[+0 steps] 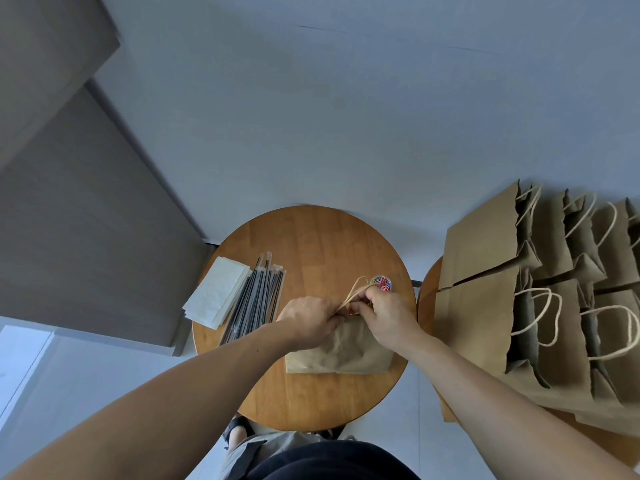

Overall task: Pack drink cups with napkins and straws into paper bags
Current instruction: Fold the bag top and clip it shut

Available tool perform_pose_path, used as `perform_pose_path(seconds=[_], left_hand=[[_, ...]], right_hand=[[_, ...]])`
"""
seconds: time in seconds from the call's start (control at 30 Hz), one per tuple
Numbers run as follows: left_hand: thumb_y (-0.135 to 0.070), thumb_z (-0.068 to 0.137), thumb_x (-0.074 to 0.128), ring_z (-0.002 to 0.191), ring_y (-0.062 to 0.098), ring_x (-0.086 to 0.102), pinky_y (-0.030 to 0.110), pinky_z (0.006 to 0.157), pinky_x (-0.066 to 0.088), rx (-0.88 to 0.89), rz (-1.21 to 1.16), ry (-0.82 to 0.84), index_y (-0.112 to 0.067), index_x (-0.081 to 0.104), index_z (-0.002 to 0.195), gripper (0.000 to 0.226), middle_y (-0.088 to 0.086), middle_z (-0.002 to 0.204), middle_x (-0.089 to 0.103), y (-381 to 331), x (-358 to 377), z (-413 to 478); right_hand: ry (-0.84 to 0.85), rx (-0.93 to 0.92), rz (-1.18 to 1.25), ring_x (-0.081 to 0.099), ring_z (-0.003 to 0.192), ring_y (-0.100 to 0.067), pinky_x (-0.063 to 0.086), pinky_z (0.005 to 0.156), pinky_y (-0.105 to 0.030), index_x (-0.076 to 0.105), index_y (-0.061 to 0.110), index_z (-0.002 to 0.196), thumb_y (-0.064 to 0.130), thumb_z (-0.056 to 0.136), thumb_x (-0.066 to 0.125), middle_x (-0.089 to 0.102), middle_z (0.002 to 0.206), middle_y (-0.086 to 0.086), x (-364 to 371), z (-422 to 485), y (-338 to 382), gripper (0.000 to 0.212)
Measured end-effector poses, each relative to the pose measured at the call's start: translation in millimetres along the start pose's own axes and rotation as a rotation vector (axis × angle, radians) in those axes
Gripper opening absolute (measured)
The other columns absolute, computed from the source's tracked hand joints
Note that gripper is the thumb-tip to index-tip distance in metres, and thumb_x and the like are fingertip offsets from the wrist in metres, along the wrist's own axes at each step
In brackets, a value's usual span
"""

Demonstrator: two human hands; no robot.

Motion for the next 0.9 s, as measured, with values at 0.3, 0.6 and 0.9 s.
perform_pose_path(seconds=[0.3,0.6,0.9], left_hand=[[-0.038,0.102,0.04,0.092,0.022,0.063,0.04,0.082,0.052,0.007,0.021,0.007,-0.029,0.06,0.12,0.028,0.0,0.1,0.069,-0.9,0.3,-0.3],[-0.038,0.102,0.042,0.091,0.024,0.063,0.04,0.079,0.051,0.008,0.021,0.011,-0.027,0.061,0.117,0.026,0.001,0.098,0.068,0.6,1.3,0.7],[-0.039,0.101,0.042,0.089,0.023,0.063,0.035,0.072,0.048,-0.014,0.008,-0.025,-0.028,0.062,0.111,0.025,-0.001,0.094,0.068,3.0,4.7,2.9]], right_hand=[[0.028,0.0,-0.063,0.064,0.086,-0.008,0.054,0.077,-0.029,0.068,0.02,0.102,0.026,0.096,0.061,0.069,0.093,0.009,2.5,1.1,-2.1,0.011],[0.059,-0.036,-0.106,0.065,0.085,-0.01,0.055,0.076,-0.033,0.067,0.026,0.101,0.028,0.098,0.058,0.071,0.093,0.01,9.9,1.3,-3.6,0.01],[0.196,-0.018,-0.207,0.065,0.09,-0.013,0.053,0.08,-0.035,0.071,0.026,0.101,0.031,0.096,0.059,0.072,0.095,0.01,13.5,2.7,-5.6,0.014]])
Point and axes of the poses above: each hand's wrist, its own z-axis towards the middle knuckle, its own x-axis out of the palm, y = z × x, the point moved 6 cm from there along z, towards the middle knuckle
